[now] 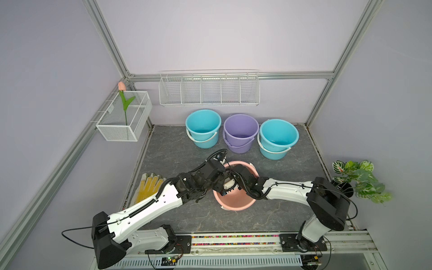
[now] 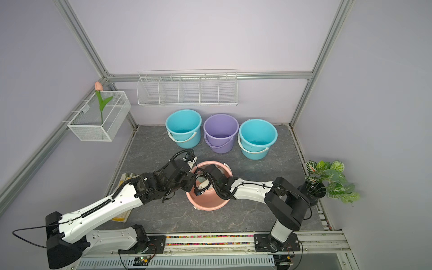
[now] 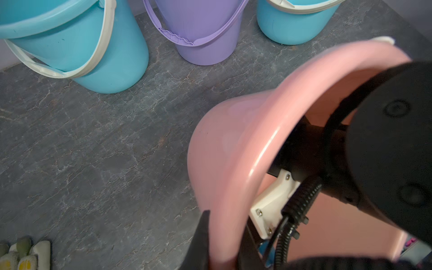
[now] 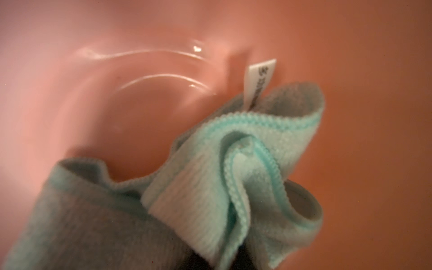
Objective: Wipe the inside of the bucket with a cloth
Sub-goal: Wipe the dirt from the inside of the bucket.
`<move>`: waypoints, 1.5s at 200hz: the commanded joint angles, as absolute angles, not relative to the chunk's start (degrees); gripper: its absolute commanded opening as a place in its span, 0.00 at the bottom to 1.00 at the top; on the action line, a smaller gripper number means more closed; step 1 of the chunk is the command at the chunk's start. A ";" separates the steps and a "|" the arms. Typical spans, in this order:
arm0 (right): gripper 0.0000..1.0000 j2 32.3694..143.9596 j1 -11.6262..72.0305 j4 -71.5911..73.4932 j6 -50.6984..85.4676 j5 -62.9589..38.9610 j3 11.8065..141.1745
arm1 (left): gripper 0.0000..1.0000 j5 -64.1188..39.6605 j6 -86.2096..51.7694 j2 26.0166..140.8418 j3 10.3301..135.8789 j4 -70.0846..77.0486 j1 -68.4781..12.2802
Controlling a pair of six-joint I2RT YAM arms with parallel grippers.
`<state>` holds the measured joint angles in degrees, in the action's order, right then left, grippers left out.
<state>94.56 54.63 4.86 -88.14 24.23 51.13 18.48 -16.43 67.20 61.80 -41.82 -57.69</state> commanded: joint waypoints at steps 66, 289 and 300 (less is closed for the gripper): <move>0.07 91.85 56.08 -30.79 -75.18 9.14 56.75 | 0.00 19.69 -17.59 66.75 62.49 -40.37 -58.27; 0.07 100.96 60.99 34.40 -71.89 15.66 47.46 | 0.00 20.04 -17.28 66.98 61.08 -37.42 -61.70; 0.07 101.10 61.08 34.47 -74.16 18.01 47.61 | 0.00 20.29 -17.23 66.80 61.08 -37.44 -61.87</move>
